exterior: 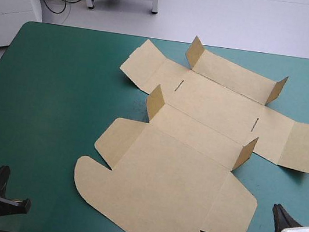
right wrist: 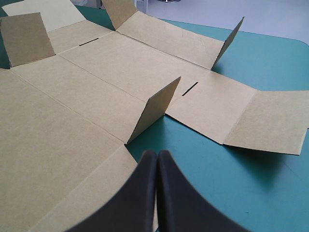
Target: Fold the box
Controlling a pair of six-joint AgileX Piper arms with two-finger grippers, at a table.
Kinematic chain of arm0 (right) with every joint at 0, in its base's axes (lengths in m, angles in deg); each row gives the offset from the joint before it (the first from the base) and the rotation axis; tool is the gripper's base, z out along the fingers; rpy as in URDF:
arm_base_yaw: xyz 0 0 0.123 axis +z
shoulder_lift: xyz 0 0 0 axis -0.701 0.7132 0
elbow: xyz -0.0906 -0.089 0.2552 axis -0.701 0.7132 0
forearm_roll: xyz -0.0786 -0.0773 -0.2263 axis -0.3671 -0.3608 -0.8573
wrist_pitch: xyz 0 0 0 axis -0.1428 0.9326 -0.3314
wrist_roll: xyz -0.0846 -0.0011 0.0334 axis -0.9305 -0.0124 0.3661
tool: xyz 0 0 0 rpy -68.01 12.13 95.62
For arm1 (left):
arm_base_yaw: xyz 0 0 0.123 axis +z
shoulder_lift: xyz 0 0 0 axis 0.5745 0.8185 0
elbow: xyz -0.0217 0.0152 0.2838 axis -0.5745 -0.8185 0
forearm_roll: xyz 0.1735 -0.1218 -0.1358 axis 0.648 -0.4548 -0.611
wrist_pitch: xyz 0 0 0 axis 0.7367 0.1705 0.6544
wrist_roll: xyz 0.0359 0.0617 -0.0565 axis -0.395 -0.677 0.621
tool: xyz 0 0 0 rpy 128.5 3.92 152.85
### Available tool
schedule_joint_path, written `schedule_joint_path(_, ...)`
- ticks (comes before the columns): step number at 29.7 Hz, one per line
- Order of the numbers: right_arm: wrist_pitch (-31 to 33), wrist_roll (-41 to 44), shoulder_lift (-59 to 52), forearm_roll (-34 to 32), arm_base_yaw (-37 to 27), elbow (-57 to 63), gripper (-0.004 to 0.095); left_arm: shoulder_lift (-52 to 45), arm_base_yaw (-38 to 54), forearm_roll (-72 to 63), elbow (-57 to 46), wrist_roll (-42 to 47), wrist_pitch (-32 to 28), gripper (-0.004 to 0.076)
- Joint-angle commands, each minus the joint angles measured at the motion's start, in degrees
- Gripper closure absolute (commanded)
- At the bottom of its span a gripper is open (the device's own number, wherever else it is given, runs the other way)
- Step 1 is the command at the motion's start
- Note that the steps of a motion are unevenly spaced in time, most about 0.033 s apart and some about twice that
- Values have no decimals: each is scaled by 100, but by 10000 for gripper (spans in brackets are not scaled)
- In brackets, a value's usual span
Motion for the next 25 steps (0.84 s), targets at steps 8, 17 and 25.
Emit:
schedule_joint_path(8,-464,-31,94,32,-38,-131,931,-89,-27,-40,121,27,-438,756)
schedule_joint_path(17,-341,117,118,32,-38,-186,931,-89,-27,-52,121,27,-438,756)
schedule_joint_path(25,138,305,1330,32,-38,-1101,925,-89,-27,-52,121,27,-438,756)
